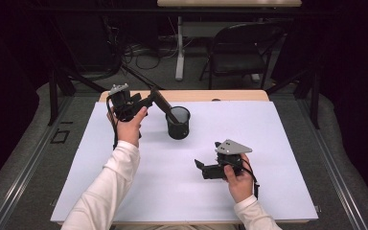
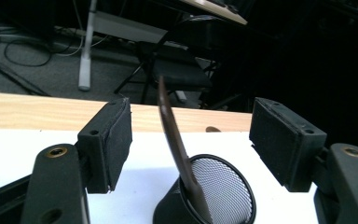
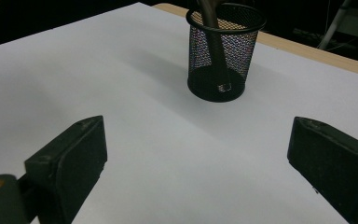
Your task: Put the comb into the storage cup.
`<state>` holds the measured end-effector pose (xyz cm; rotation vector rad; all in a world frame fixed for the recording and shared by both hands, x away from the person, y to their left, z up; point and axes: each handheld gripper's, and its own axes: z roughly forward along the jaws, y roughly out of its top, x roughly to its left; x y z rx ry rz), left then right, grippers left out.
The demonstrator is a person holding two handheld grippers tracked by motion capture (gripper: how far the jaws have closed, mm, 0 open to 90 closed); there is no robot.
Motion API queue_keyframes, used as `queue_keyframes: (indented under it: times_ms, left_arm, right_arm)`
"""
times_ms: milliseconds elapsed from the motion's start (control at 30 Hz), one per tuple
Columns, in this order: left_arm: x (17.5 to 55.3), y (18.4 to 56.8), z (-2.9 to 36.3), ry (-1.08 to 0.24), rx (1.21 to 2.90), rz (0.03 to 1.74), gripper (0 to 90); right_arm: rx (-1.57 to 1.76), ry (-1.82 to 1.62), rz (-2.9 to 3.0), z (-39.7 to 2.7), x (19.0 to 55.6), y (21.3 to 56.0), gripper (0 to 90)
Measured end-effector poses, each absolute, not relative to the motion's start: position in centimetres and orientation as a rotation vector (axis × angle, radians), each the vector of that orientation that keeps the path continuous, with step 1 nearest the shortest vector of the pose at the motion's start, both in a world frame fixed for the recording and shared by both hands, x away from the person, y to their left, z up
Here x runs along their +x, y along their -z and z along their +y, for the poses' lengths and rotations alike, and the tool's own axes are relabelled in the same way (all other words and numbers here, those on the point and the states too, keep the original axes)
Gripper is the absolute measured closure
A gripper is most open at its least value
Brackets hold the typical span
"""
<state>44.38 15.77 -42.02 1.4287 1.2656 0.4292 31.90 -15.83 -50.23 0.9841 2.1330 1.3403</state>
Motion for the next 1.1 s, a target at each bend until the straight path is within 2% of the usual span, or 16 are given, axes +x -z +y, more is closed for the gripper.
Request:
queue_keyframes:
  times_ms: [300,800,1100]
  left_arm:
    - [43.5,41.4,15.7,-0.421,1.463,1.214,28.8]
    - [41.9,40.5,15.7,-0.365,1.541,1.139,16.8]
    - [40.6,40.1,15.9,-0.349,1.587,1.074,16.1]
  right_arm:
    - [0.986,-1.345,2.130,-15.8,31.9,50.2,4.6]
    - [0.988,-1.343,2.130,-15.9,31.9,50.2,4.6]
    - [0.992,-1.344,2.129,-15.9,31.9,50.2,4.6]
